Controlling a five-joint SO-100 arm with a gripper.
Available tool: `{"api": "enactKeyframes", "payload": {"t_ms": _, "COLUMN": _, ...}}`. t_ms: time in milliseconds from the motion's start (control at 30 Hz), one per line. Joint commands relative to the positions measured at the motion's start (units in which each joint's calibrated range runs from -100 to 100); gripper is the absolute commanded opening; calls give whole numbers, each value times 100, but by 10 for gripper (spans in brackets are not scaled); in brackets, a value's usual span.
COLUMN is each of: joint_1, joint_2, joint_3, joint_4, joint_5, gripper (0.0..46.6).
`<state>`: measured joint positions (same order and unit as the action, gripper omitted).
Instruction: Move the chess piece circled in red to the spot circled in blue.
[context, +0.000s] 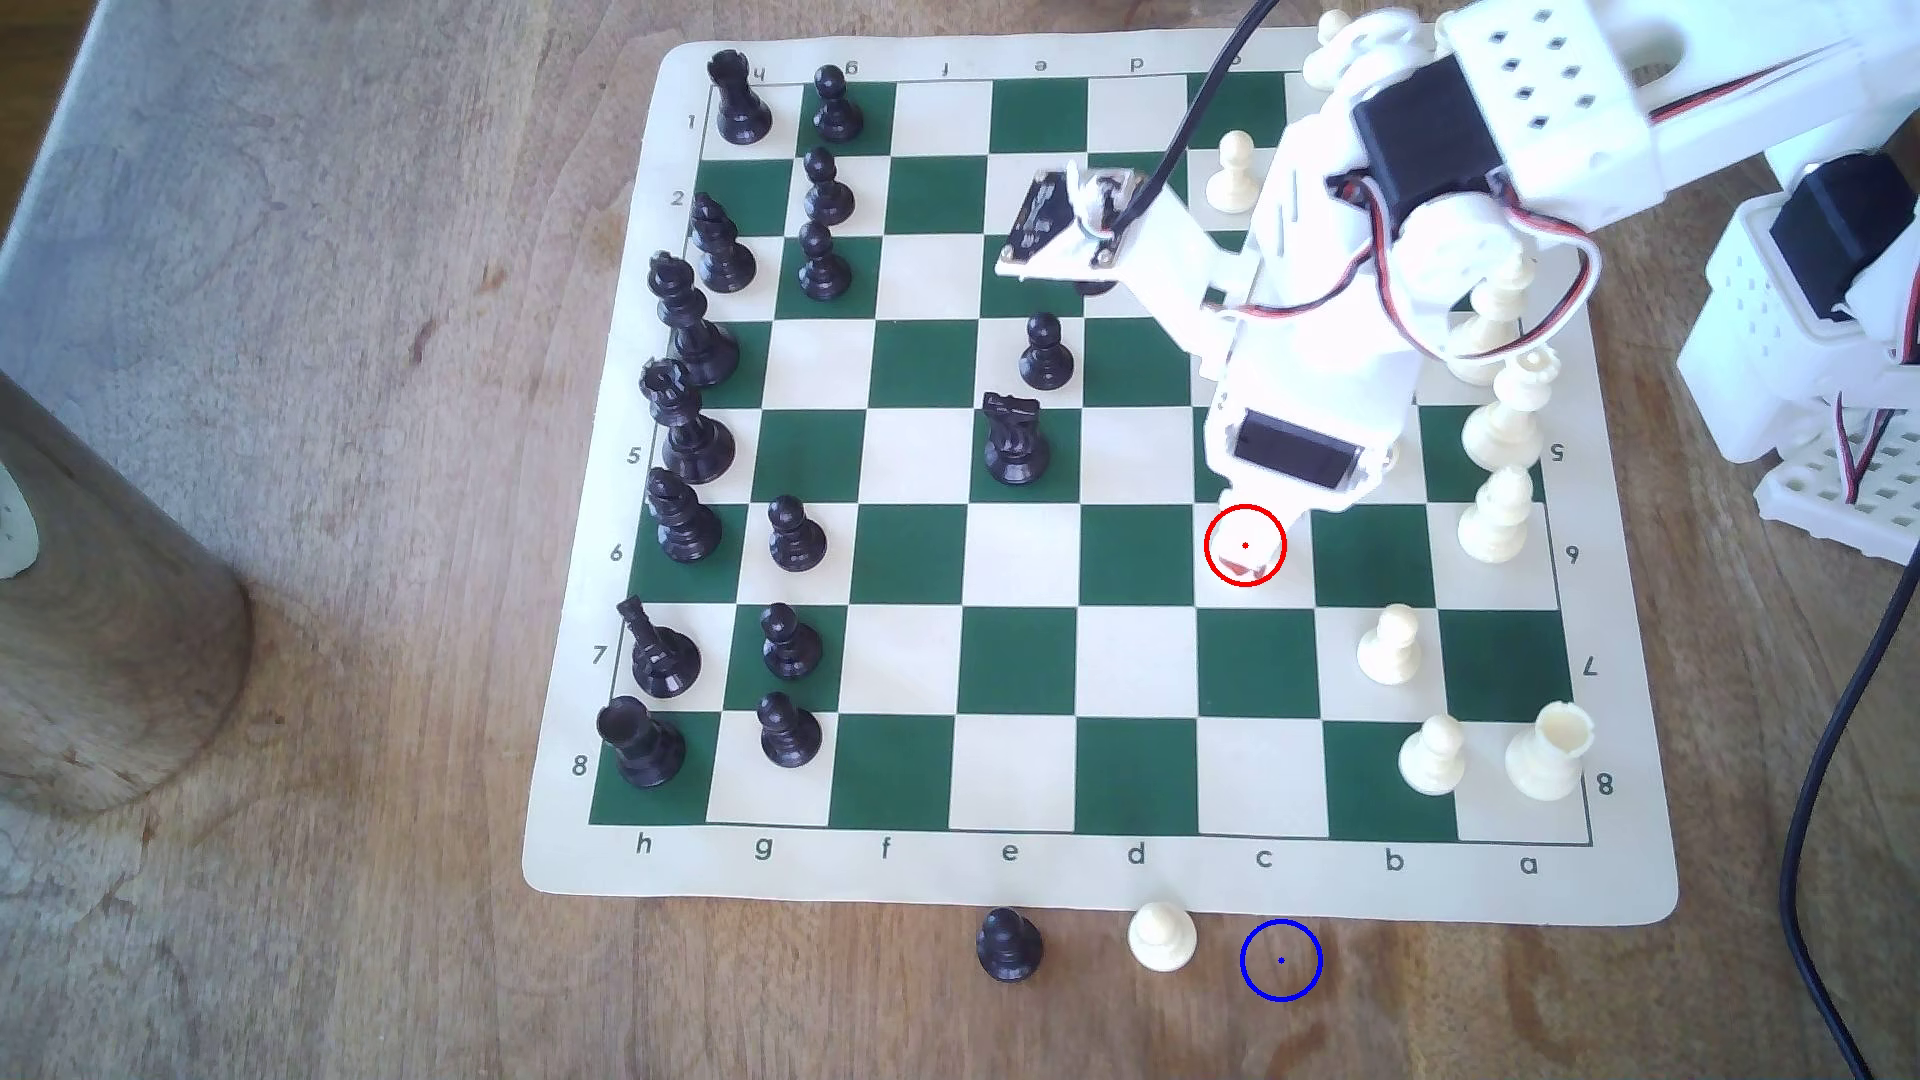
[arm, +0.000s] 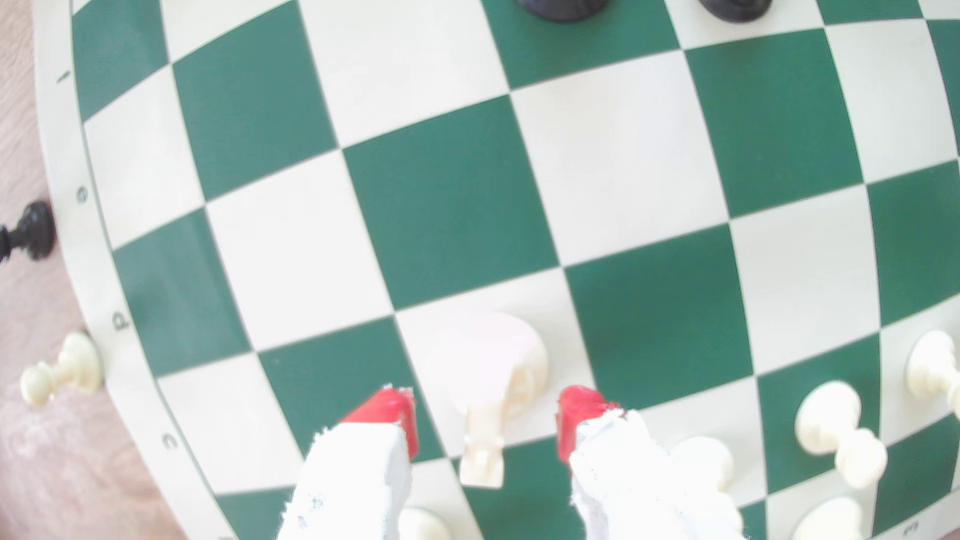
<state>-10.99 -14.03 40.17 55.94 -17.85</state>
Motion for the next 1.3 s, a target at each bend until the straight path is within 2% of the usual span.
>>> {"api": "enactKeyframes", "payload": {"t_ms": 0, "joint_1": -110, "joint_2": -14, "joint_3": -46, "joint_4": -115, "joint_5": -59, "gripper": 138}}
{"api": "enactKeyframes", "payload": {"t_ms": 167, "joint_1": -250, "joint_2": 113, "joint_3": -119, "joint_4": -131, "joint_5": -127, "gripper": 119}}
{"api": "enactKeyframes", "payload": {"t_ms": 200, "joint_1": -266, "joint_2": 113, "joint_3": -119, "joint_4": -139, "joint_5": -132, "gripper": 105}}
{"api": "enactKeyframes", "payload": {"t_ms": 233, "joint_1": -282, "joint_2": 113, "joint_3": -119, "joint_4": -147, "joint_5": -156, "gripper": 50}}
{"api": "enactKeyframes", "payload": {"t_ms": 400, "joint_1": -274, "joint_2": 79, "joint_3": -46, "joint_4": -180, "joint_5": -151, "gripper": 5}}
{"api": "enactKeyframes", "payload": {"t_ms": 633, "joint_1": -266, "joint_2": -150, "joint_3": -55, "joint_4": -196, "joint_5": -137, "gripper": 4}}
{"api": "enactKeyframes", "payload": {"t_ms": 800, "joint_1": -336, "joint_2": -897, "joint_3": -472, "joint_4": 483, "joint_5": -142, "gripper": 4}}
{"api": "enactKeyframes", "payload": {"t_ms": 933, "joint_1": -728, "joint_2": -1203, "joint_3": -1016, "joint_4": 1065, "joint_5": -239, "gripper": 4}}
{"api": "enactKeyframes", "payload": {"t_ms": 967, "joint_1": -970, "joint_2": -1169, "joint_3": -1261, "joint_4": 1196, "joint_5": -313, "gripper": 4}}
{"api": "enactKeyframes", "payload": {"t_ms": 1267, "joint_1": -1995, "joint_2": 71, "joint_3": -2548, "joint_4": 1278, "joint_5": -571, "gripper": 4}}
